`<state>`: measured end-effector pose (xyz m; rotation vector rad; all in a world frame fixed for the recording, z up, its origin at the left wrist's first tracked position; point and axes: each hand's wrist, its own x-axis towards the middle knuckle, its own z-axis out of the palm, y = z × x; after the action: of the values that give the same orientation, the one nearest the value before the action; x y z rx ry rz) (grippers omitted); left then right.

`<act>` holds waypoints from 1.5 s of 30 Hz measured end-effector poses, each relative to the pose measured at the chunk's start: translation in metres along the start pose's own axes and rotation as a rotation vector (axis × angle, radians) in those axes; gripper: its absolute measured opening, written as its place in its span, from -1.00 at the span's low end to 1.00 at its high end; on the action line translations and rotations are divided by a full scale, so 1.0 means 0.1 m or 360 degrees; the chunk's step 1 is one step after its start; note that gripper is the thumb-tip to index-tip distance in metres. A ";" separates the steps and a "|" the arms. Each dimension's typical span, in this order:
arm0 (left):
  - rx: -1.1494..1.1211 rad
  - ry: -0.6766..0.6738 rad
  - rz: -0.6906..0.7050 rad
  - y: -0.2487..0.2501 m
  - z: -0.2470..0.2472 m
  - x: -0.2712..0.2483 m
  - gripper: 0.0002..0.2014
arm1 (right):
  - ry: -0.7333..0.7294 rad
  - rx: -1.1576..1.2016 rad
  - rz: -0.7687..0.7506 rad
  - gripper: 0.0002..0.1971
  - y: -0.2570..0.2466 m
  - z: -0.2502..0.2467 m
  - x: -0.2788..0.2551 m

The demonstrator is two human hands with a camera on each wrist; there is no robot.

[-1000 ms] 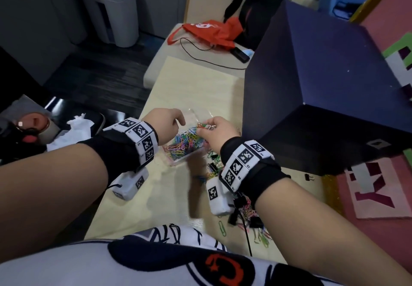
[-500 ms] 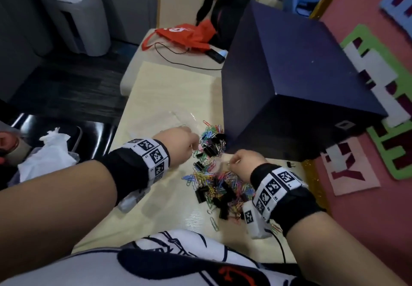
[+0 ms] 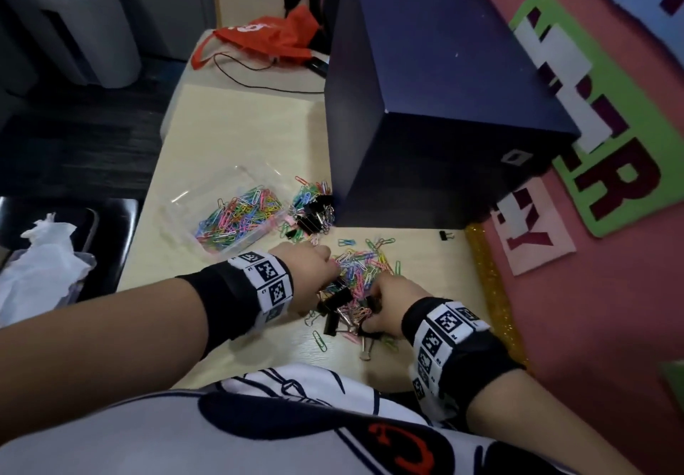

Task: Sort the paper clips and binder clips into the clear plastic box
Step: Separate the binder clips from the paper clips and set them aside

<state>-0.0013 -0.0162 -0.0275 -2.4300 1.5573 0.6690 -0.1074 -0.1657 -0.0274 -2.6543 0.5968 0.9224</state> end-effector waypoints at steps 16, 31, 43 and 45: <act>0.0068 0.0001 -0.0011 0.36 -0.02 0.26 -0.61 | 0.0246 0.0345 -0.0206 -0.77 0.35 0.01 0.17; -0.0253 -0.0112 -0.0040 0.24 -0.18 0.37 -0.80 | 0.0468 0.0893 -0.0113 -0.85 0.62 -0.08 0.35; -0.0628 0.0139 -0.0208 0.08 -0.27 0.43 -0.90 | 0.0369 0.1166 -0.0165 -0.85 0.67 -0.05 0.34; -0.0637 0.0118 -0.0199 0.08 -0.28 0.44 -0.93 | 0.0369 0.1145 -0.0145 -0.90 0.69 -0.07 0.33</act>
<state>0.0149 -0.0665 -0.0223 -2.8393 1.3903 0.9543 -0.1122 -0.2383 -0.0510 -2.1097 0.6900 0.2823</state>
